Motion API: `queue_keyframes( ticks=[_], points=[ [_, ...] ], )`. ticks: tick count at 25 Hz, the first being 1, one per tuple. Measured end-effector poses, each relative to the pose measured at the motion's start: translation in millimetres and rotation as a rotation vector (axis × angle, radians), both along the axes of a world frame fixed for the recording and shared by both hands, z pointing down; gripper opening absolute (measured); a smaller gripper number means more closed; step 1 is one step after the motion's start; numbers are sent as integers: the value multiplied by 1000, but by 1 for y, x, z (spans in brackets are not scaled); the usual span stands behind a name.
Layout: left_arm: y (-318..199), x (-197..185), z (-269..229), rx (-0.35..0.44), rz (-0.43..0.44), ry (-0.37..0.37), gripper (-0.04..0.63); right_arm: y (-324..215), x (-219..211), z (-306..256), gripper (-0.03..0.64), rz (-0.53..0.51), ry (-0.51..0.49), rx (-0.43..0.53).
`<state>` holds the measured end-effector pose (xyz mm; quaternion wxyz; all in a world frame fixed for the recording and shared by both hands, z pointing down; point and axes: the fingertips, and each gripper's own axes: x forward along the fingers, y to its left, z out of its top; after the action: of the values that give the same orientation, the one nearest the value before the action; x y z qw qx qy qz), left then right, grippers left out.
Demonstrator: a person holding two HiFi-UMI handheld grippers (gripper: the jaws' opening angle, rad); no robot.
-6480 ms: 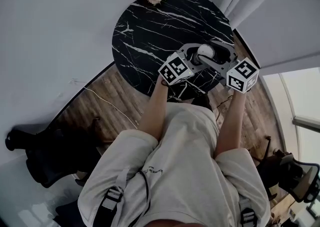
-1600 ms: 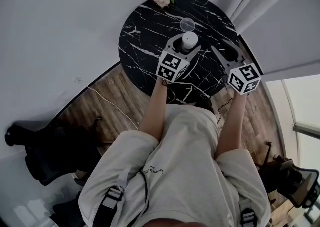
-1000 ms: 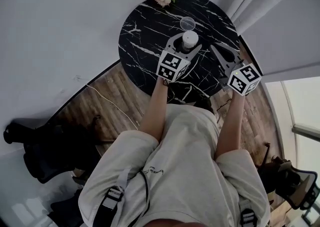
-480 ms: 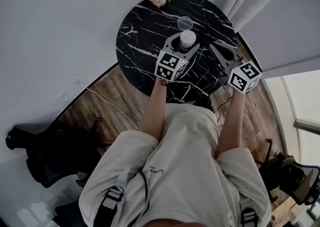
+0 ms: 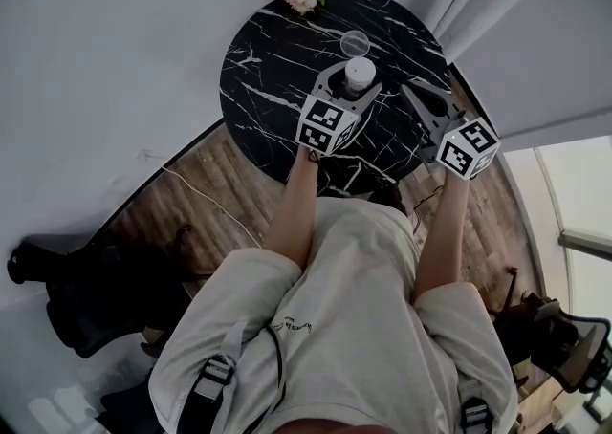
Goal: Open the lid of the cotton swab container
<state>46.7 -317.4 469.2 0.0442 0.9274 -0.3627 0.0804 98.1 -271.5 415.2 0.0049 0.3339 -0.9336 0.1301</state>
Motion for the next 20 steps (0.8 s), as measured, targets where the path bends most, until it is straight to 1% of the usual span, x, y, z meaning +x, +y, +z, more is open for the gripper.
queue_keyframes(
  ticks=[9,20],
  points=[
    [0,5,0,1,14,-1,265,2,6,2,34,19,0,3],
    [-1,4,2,-4,9,4,265,0,5,8,34,21,13,-3]
  ],
)
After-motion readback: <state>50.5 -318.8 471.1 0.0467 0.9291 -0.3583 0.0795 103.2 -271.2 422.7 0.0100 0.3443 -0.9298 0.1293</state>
